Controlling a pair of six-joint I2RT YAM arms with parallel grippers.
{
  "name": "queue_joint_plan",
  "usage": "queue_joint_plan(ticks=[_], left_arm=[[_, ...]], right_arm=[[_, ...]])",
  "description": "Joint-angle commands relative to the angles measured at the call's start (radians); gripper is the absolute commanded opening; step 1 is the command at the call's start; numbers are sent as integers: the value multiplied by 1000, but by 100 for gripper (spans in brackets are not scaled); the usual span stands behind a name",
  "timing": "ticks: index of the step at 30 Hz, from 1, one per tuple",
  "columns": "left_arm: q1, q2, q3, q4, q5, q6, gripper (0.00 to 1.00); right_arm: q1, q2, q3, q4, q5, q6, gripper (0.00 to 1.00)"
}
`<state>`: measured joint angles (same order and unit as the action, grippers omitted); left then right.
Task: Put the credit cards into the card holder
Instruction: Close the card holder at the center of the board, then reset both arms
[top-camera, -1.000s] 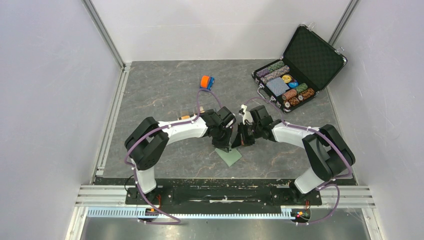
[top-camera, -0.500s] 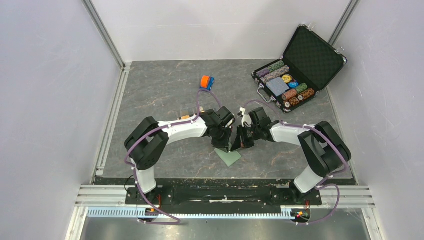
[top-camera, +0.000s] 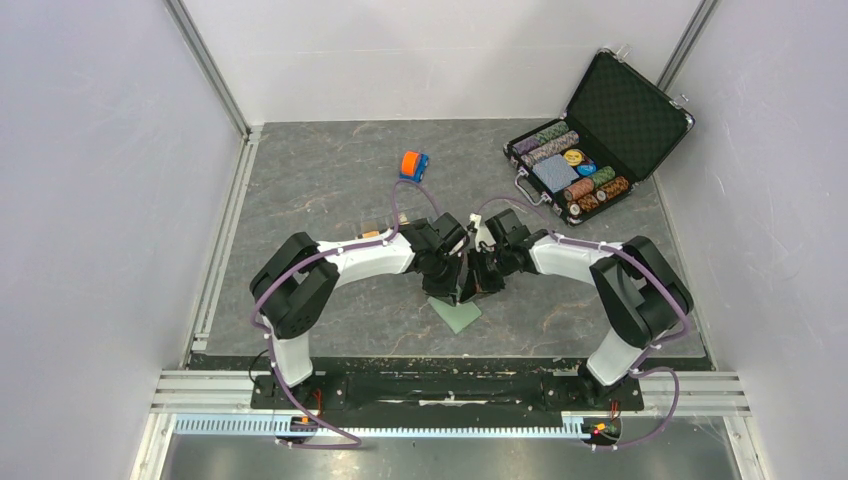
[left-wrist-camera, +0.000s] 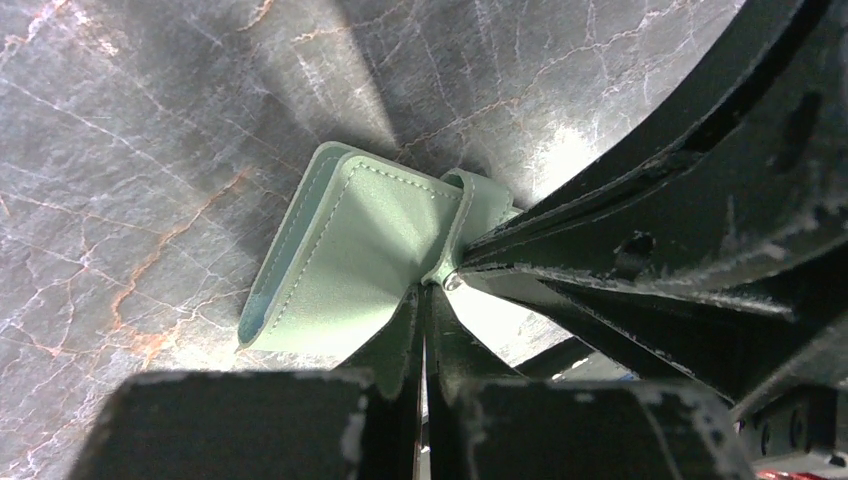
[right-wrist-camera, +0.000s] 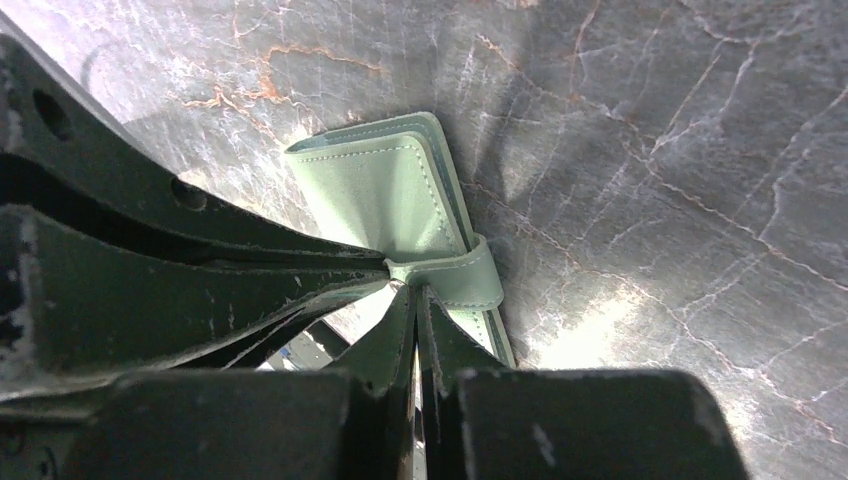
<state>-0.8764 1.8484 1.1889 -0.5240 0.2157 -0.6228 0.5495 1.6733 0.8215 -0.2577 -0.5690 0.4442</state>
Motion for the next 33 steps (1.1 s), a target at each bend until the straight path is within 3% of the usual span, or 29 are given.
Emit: queue_joint_plan(ticks=[1,10,15,16,18,20,22,26,31,33], left_arm=[[-4,28,-1,9,-35,-60,2],[-3,3,-14,-7,-84,-85,2],[-3,-46,-12,24,-91,-55,2],[-3,-69,-14,44,-87,-43,4],[-2,-121,-11,79,-79,-7,27],[0,-181,-12,122,-80,6,58],[11,-233,-14,172,-66,12,75],[86,-311,-36,285,45,-21,98],[263,-409,-174,570,232,-178,100],[358,-446,-236,676,279,-247,100]], right_arm=[[57,89,14,-123,223,-69,0],[76,174,25,-183,304,-65,0],[72,61,22,-103,252,-74,0],[69,16,29,-91,244,-73,0],[58,-52,53,-81,247,-66,0],[40,-108,83,-79,257,-64,10],[14,-155,105,-72,261,-61,20],[-77,-229,123,-54,248,-50,58],[-233,-317,79,-4,226,-28,97],[-293,-344,57,17,216,-31,98]])
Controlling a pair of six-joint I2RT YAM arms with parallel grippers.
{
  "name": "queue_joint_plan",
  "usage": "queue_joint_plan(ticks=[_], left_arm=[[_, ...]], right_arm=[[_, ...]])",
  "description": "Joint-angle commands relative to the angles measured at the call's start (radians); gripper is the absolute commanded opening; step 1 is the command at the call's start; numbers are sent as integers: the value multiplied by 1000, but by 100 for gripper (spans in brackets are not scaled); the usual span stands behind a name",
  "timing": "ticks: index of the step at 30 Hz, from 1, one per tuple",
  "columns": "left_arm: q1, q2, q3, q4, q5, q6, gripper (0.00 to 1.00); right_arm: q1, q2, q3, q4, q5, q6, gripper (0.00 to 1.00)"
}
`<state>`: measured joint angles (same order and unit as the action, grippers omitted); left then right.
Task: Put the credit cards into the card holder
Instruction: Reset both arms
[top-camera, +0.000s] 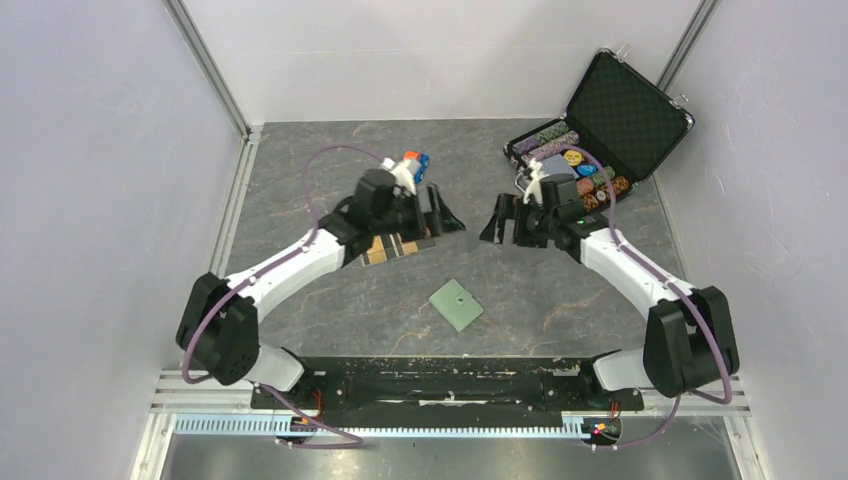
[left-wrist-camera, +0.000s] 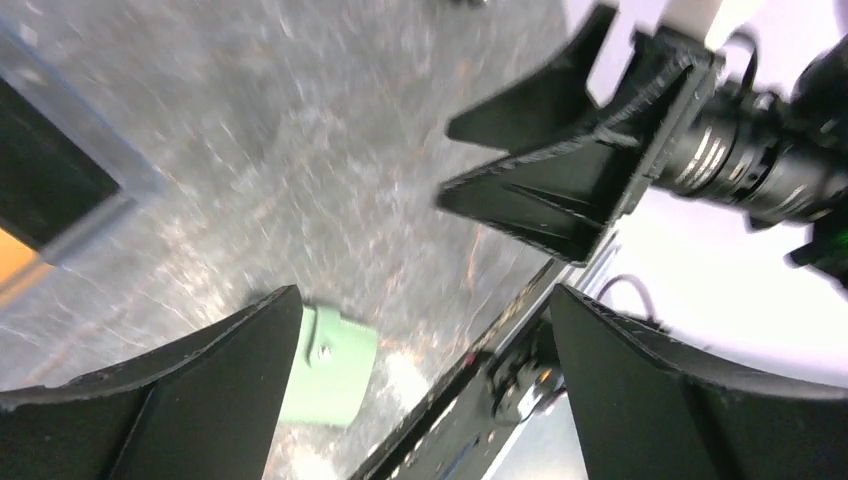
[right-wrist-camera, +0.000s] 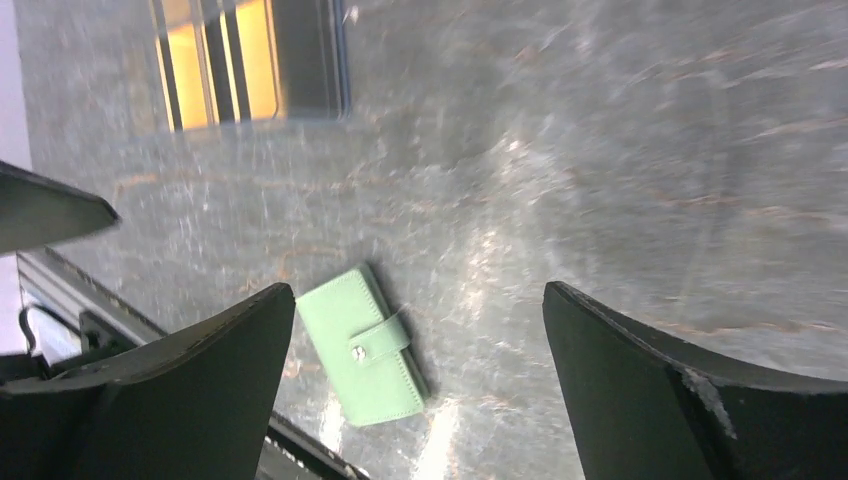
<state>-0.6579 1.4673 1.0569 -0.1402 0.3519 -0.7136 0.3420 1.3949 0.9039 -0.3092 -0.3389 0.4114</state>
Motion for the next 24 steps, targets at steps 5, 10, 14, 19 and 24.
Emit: queue_joint_plan(ticks=[5,10,14,19,24], left_arm=[[356,-99,-240,505,218,-315,100],[523,-104,-267,490,285,-312,100],[621,-136,-252,358,286,-213,100],[711,-156,-223,180,237,-46,100],[716,-174,-193,8,100,150,100]], right_arm=[[-184,-63,-31,81,-38,-19,98],[-233,-31,-29,99,-32,-18,98],[-247,-19,-34,120,4,-7,98],[-258,-22,-44,138,117,-25,98],[-261,-116,-153,263,299,-90,98]])
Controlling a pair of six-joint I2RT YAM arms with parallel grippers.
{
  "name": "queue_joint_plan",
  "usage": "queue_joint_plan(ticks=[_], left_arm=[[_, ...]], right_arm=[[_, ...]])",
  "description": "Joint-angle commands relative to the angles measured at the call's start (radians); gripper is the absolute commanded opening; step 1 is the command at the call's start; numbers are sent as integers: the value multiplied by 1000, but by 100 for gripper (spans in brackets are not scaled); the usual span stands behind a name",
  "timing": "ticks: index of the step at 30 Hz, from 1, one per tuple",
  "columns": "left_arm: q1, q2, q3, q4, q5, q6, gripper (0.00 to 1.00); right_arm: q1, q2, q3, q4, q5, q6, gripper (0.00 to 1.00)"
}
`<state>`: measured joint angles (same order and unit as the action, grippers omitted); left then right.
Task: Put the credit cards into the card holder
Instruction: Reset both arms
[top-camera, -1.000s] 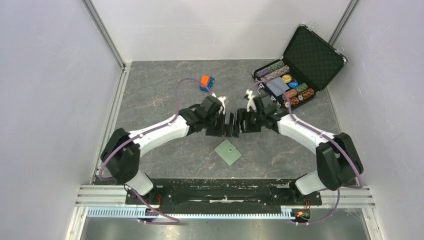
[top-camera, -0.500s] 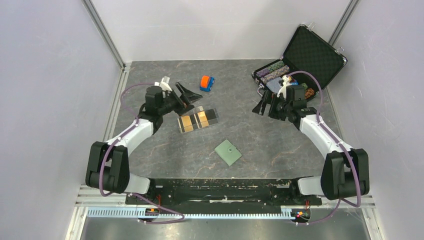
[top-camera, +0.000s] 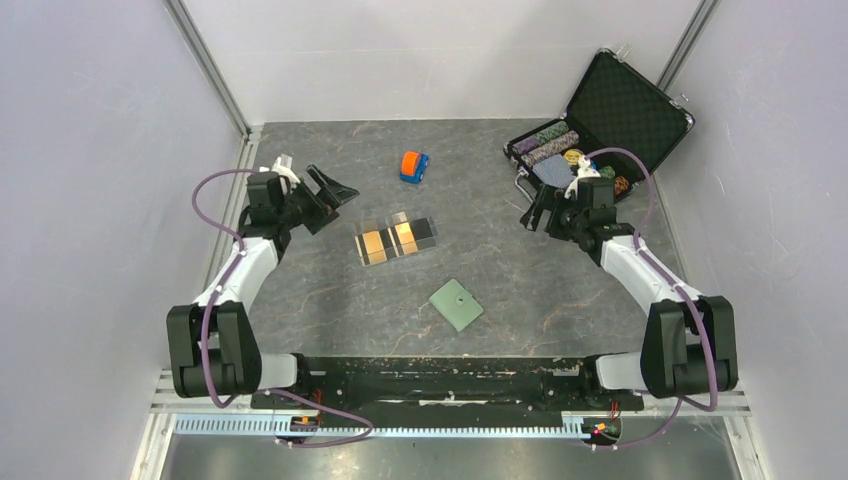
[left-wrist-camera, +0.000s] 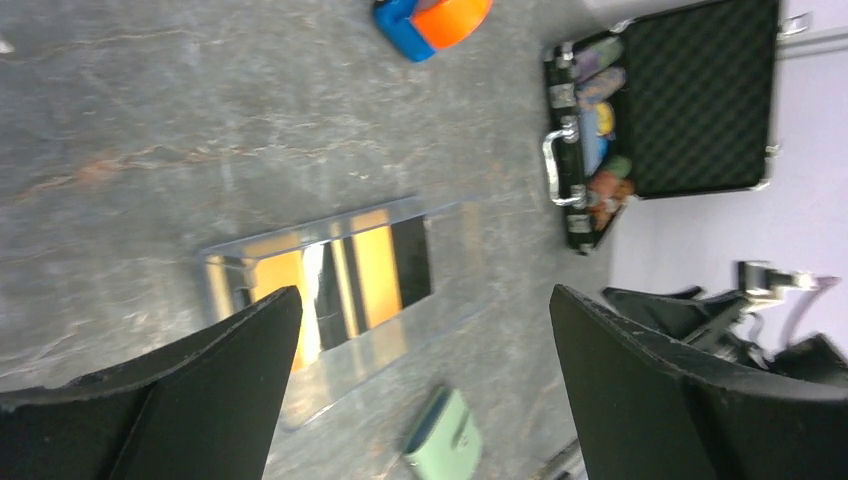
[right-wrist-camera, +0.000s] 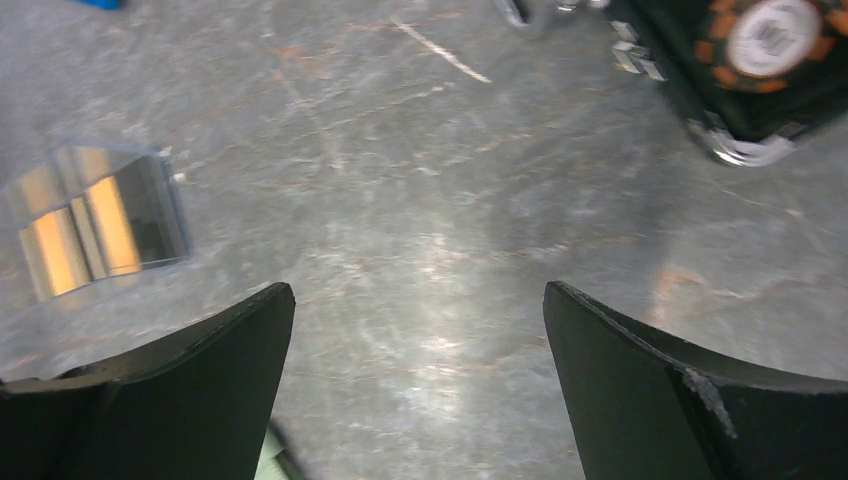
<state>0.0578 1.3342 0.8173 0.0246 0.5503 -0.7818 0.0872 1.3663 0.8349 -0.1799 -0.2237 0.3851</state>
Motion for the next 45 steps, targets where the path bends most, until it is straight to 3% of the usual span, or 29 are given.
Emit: queue_joint_plan(ticks=[1,6,10,12,16,20,22,23,26,27,29,31,33,45], left_arm=[[0,-49,39,-170,-137,246,100],[0,-117,-53,-124,-339,383,100],[-15,-150,-212,85,-469,491,100],[-38,-148,-306,224,-526,537,100],[-96,-106,-355,413,-629,674,100],[-103,-34,-478,704,-630,685,100],[-106,-15,-447,661,-663,705,100],[-106,8,-460,742,-662,733,100],[-102,104,-496,898,-668,748,100],[-104,156,-541,1047,-661,756,100],[-109,119,-538,970,-716,734,100],[-110,141,-559,1059,-695,744,100],[-109,128,-529,968,-667,755,100],[-110,141,-524,983,-632,769,100]], right_arm=[[-6,-119,-125,168,231,-77,98],[-6,-254,-392,457,496,-218,98],[-6,-311,-600,692,649,-369,98],[-6,-297,-700,856,656,-408,98],[-6,-224,-904,1271,550,-489,98],[-16,-117,-881,1392,537,-506,98],[-28,-23,-915,1557,487,-507,98],[-27,7,-923,1597,441,-532,98],[-26,5,-919,1577,425,-538,98],[-26,12,-923,1599,427,-538,98],[-26,11,-920,1592,428,-538,98],[-26,11,-922,1596,426,-539,98],[-25,10,-923,1596,426,-540,98],[-26,8,-925,1599,424,-540,98]])
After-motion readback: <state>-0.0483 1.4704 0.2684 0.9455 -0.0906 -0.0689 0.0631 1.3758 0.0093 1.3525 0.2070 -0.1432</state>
